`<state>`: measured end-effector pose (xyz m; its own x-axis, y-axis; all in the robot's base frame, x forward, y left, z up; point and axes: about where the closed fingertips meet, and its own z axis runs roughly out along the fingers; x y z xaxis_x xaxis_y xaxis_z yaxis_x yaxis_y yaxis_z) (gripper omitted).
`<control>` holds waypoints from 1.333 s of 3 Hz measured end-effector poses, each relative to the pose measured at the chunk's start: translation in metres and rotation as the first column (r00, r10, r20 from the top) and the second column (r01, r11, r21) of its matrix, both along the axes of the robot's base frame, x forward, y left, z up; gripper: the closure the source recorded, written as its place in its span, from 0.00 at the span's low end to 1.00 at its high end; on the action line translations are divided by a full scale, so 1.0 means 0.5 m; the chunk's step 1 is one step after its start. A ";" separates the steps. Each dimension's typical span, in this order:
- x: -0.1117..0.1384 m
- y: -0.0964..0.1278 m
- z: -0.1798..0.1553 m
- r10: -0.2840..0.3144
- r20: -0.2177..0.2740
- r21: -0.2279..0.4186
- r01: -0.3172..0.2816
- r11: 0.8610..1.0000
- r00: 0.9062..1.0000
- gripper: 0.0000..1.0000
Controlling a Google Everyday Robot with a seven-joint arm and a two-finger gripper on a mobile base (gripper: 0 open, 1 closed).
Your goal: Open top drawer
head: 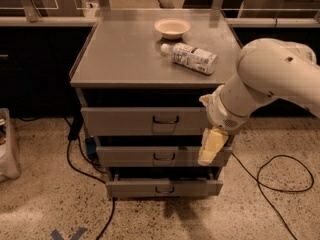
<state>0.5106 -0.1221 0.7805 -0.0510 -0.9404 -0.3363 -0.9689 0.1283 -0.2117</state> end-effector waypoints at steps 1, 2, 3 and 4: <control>0.047 0.094 -0.086 0.066 -0.014 0.042 -0.065 0.997 0.998 0.00; 0.047 0.094 -0.086 0.066 -0.014 0.042 -0.065 0.997 0.998 0.00; 0.066 0.100 -0.137 0.069 -0.046 0.048 -0.067 0.997 0.997 0.00; 0.102 0.108 -0.197 0.075 -0.061 0.034 -0.073 0.997 0.995 0.00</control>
Offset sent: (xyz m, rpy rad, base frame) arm 0.0364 0.0682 -0.0677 0.0681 0.0374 0.0893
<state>0.5617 -0.0679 0.6819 -0.0037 -0.9314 -0.3641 -0.9870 0.0618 -0.1481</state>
